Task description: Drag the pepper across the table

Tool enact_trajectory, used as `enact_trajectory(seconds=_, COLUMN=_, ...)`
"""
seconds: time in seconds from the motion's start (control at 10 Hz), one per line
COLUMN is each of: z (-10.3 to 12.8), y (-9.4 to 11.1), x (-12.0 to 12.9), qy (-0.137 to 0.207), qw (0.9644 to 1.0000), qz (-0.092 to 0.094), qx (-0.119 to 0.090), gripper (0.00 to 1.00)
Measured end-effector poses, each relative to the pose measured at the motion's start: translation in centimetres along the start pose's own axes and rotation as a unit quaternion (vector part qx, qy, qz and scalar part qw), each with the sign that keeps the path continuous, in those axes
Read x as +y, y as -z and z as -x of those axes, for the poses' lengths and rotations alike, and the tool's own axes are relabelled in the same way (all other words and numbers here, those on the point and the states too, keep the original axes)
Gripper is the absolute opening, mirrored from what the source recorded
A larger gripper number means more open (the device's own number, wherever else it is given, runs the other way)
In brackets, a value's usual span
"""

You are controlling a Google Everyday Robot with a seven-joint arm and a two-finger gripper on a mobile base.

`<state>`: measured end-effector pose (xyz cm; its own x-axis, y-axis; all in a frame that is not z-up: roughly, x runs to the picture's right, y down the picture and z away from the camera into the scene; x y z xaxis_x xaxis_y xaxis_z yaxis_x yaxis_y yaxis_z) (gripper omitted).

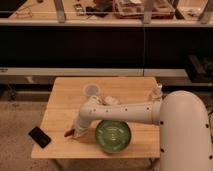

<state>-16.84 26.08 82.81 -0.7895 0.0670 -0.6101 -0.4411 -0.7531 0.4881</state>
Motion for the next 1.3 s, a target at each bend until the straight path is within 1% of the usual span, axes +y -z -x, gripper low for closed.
enact_trajectory(seconds=0.4, z=-0.2, y=-0.3, x=-1.7, qy=0.010, qw=0.9999, qz=-0.007, qx=0.005, gripper=0.00)
enact_trajectory(seconds=0.8, z=-0.9, y=-1.0, x=-4.1, qy=0.024, qw=0.9995, qz=-0.018, qx=0.008, gripper=0.00)
enact_trajectory(seconds=1.1, z=-0.8, y=-1.0, x=-5.2, qy=0.029, qw=0.9994, qz=-0.019, qx=0.003, gripper=0.00)
enact_trajectory(seconds=1.2, z=-0.7, y=-0.8, x=-5.5, qy=0.035, qw=0.9993, qz=-0.016, qx=-0.001, gripper=0.01)
enact_trajectory(seconds=1.3, z=-0.7, y=-0.7, x=-5.6, qy=0.040, qw=0.9991, qz=-0.014, qx=-0.004, gripper=0.04)
